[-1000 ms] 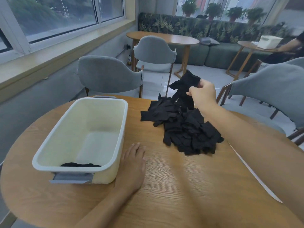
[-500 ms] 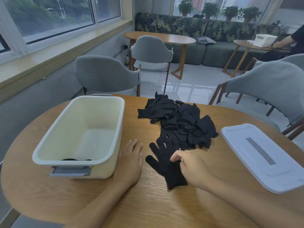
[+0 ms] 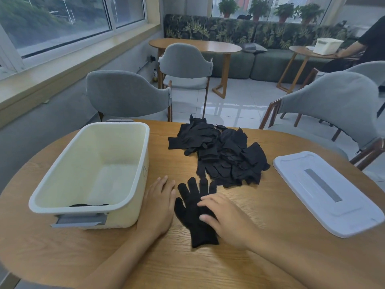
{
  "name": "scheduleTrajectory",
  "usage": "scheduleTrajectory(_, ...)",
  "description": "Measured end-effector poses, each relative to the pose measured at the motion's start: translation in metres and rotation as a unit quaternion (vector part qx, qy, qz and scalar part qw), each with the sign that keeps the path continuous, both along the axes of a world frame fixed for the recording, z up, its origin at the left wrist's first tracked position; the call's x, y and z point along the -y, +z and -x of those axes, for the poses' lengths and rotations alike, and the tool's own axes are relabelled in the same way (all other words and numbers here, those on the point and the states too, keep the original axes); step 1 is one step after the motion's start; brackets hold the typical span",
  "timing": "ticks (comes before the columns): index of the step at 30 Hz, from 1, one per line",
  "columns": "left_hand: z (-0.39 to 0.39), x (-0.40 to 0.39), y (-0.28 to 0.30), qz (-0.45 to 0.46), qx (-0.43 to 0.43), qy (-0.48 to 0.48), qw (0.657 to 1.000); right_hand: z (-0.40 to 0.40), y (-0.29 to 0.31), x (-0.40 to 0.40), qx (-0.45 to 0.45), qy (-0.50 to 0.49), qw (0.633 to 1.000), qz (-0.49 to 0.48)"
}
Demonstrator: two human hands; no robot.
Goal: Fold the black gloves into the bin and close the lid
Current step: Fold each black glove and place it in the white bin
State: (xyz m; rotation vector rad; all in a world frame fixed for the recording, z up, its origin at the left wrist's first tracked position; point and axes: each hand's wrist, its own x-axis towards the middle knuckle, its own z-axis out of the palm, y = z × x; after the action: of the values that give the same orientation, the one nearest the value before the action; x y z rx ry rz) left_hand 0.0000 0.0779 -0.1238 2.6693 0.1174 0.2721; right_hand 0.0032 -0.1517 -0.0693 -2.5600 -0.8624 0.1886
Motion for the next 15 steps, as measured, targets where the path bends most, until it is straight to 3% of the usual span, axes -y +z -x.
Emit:
scheduleTrajectory(7,0.002,0.0,0.001,0.008,-0.001,-0.005,1.0,-0.087,0.026,0.047,0.103,-0.216,0.969,-0.056)
scheduleTrajectory(10,0.001,0.0,0.001,-0.002,-0.008,-0.003,1.0,-0.119,0.032,0.084,0.105,-0.261,0.959,0.012)
scheduleTrajectory(15,0.0,0.0,0.002,-0.007,-0.015,-0.001,1.0,-0.151,0.023,0.125,0.108,-0.212,0.954,0.182)
